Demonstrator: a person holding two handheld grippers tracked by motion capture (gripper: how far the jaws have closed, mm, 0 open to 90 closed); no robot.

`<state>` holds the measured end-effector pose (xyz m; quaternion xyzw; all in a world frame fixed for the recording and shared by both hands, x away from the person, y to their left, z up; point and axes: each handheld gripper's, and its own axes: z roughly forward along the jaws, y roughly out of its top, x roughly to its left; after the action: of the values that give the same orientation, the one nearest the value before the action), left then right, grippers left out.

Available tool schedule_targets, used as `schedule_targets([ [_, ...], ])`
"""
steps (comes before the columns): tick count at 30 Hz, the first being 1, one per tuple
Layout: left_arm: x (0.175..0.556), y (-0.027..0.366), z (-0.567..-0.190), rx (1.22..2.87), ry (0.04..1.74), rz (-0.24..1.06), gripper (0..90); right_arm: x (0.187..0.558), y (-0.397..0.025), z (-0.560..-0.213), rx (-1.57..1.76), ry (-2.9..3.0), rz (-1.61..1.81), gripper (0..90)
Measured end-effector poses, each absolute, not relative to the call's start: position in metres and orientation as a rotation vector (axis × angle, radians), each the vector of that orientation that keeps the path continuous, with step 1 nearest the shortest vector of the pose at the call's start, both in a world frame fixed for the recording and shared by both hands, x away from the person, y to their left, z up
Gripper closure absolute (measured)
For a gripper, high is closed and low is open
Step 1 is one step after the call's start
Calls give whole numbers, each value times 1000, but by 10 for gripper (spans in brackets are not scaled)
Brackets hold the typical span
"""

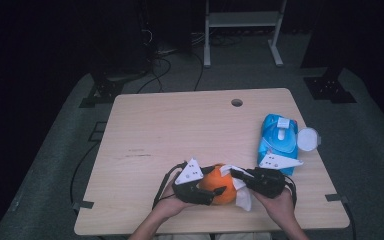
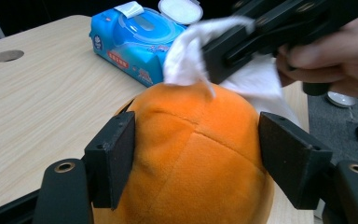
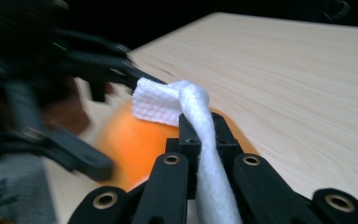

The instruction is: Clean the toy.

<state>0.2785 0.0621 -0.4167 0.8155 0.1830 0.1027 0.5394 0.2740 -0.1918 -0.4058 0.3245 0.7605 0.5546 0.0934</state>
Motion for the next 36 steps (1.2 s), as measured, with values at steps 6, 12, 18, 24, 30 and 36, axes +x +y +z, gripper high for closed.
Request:
schedule_targets([
  [6, 278, 66, -413, 1915, 410, 227, 223, 271, -182, -402, 900, 2283, 1667, 859],
  [12, 290, 69, -425, 1959, 466, 189, 113, 277, -193, -407, 955, 2262, 1673, 859],
  [18, 284, 67, -421, 1964, 440, 235, 358, 267, -182, -397, 890, 2260, 1716, 859],
  [24, 278, 72, -410, 1968, 435, 246, 371, 265, -181, -392, 862, 2241, 1751, 859],
  [30, 282, 72, -414, 1960, 464, 237, 336, 275, -191, -408, 935, 2232, 1617, 860],
  [36, 283, 71, -416, 1954, 489, 240, 317, 270, -187, -401, 856, 2244, 1492, 860],
])
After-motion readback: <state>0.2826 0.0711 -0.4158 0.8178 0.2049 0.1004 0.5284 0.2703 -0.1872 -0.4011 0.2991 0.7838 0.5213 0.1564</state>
